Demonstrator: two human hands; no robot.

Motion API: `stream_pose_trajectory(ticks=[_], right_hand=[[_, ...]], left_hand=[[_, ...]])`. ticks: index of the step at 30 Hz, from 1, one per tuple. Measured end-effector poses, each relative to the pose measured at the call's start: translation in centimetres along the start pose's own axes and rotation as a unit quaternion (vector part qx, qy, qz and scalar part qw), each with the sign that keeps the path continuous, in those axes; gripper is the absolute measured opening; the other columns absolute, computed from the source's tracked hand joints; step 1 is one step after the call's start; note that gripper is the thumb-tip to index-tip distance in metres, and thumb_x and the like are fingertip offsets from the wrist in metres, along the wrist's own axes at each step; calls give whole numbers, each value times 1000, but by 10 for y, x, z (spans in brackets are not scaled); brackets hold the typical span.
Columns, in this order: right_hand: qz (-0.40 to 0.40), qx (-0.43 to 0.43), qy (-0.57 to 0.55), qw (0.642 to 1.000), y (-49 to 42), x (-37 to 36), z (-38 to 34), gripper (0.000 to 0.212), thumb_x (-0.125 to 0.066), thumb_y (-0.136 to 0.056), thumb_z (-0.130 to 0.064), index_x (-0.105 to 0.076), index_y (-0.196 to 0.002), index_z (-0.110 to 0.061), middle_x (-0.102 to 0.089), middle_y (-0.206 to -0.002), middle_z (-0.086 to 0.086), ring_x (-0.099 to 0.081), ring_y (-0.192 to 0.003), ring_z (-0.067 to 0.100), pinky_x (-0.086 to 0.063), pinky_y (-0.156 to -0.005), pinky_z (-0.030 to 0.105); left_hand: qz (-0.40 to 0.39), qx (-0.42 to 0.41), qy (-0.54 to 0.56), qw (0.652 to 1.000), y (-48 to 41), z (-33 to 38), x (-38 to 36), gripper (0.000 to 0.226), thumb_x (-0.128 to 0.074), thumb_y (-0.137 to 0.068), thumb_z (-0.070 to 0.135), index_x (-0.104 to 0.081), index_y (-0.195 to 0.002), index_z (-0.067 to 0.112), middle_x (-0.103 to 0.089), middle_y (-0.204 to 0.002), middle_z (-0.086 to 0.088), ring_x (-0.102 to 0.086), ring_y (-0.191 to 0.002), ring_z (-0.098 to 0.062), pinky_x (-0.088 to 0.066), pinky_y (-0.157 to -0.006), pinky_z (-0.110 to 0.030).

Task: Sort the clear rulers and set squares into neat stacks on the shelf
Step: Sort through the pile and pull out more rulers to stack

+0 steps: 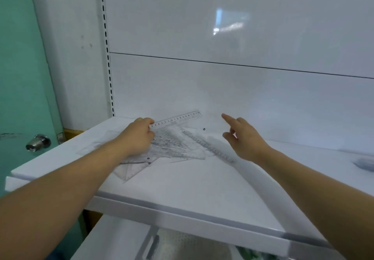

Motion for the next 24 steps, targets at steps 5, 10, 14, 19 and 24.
stream_pose_trajectory(ticks=[5, 10, 14, 19, 24], right_hand=[[22, -54, 23, 998, 33, 21, -4, 43, -45, -98, -23, -41, -140, -14, -50, -91, -3, -46, -87, 13, -33, -81, 22], [15, -126, 87, 988, 87, 49, 9, 50, -35, -101, -34, -29, -147, -18, -44, -102, -2, -50, -101, 21, -37, -84, 29], [20, -183, 131, 974, 140, 84, 31, 50, -35, -101, -34, -28, -147, -16, -52, -112, 3, -52, -101, 22, -38, -83, 30], [40, -245, 165, 955, 208, 141, 70, 49, -37, -101, -34, -31, -146, -15, -56, -122, 7, -53, -109, 24, -40, -88, 33], [75, -302, 163, 936, 289, 202, 121, 44, -39, -101, -29, -37, -143, -18, -55, -122, 4, -53, -107, 22, -42, -92, 33]], left_hand=[[-28, -57, 39, 997, -7, 28, -18, 41, -44, -96, 18, -42, -137, 12, -46, -128, -8, -53, -99, -22, -41, -88, -29], [-67, -111, 79, 989, -1, 67, -52, 40, -47, -95, 20, -45, -135, 15, -47, -124, -3, -52, -103, -20, -40, -87, -28], [-79, -154, 99, 980, 15, 116, -79, 38, -49, -94, 18, -48, -132, 16, -49, -114, -2, -54, -92, -22, -39, -73, -28], [-117, -223, 91, 963, 38, 195, -116, 39, -50, -94, 20, -47, -132, 15, -49, -107, 0, -53, -90, -18, -39, -72, -27], [-151, -274, 96, 945, 77, 295, -161, 42, -49, -95, 20, -44, -136, 13, -47, -110, -1, -50, -94, -19, -36, -81, -25]])
Point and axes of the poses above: each hand's wrist, its own y-axis away from the middle knuckle, its own x-axis out of the back of the hand, z = x × y, the point moved 4 cm from there along -y, towards the middle knuckle
